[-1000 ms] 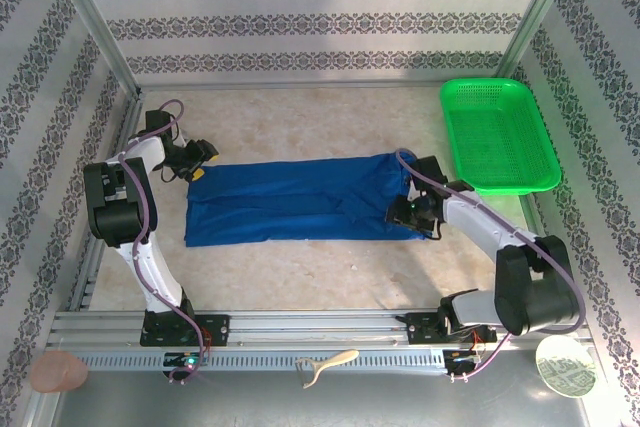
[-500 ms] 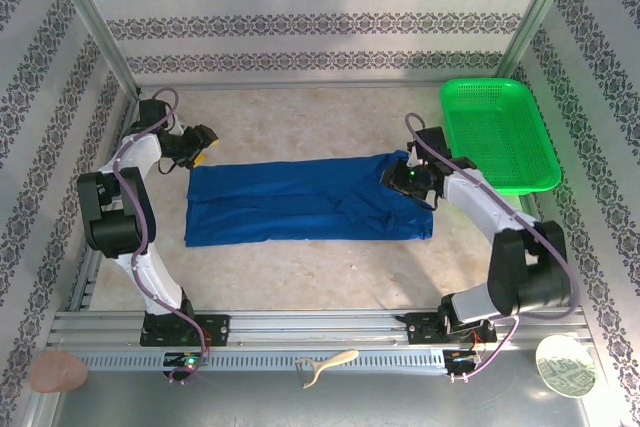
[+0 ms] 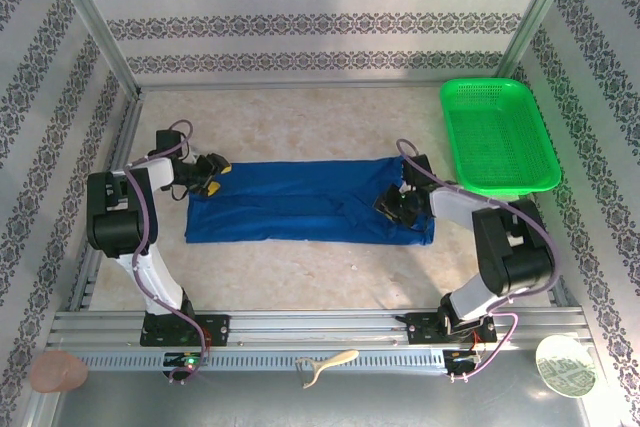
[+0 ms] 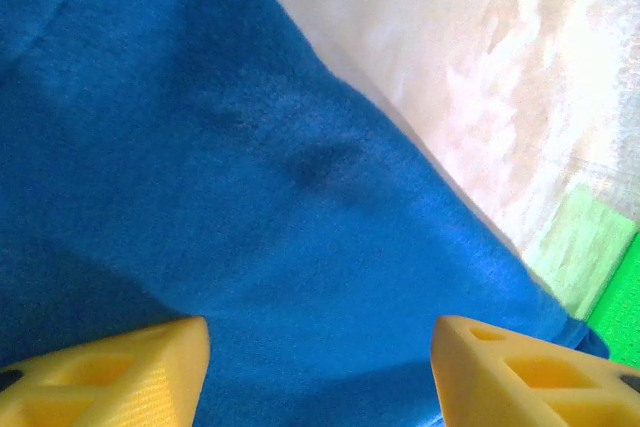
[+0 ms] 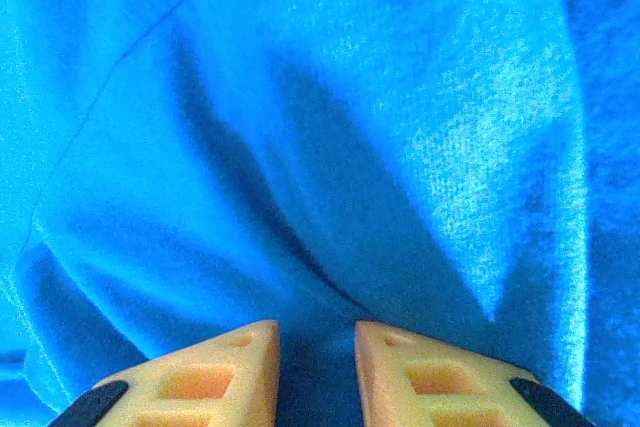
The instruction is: Fold the inside-out t-shirt
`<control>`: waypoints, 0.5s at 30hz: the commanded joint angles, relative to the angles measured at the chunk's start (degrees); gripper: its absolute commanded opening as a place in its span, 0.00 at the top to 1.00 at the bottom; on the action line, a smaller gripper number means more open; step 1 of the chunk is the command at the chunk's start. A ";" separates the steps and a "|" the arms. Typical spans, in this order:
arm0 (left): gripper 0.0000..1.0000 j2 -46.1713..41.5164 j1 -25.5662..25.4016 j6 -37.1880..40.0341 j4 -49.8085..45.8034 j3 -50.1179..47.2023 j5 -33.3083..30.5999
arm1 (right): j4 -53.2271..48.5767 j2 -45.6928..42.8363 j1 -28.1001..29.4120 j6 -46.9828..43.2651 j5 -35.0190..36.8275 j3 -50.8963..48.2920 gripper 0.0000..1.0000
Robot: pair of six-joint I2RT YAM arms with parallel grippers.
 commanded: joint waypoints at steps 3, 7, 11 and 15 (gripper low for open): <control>0.38 7.79 4.02 2.61 -2.34 5.96 -4.33 | -4.33 -8.52 1.91 6.56 6.44 -9.08 0.70; 0.38 8.52 4.31 5.44 -5.74 11.89 -2.44 | -8.00 -15.17 0.42 1.27 9.78 -5.57 0.60; 0.38 5.43 4.16 5.55 -5.62 12.60 1.06 | -17.56 -17.54 -0.21 -9.28 16.90 4.45 0.37; 0.38 0.94 3.36 6.03 -5.72 10.46 3.32 | -20.19 -15.92 -2.77 -14.85 17.62 8.73 0.06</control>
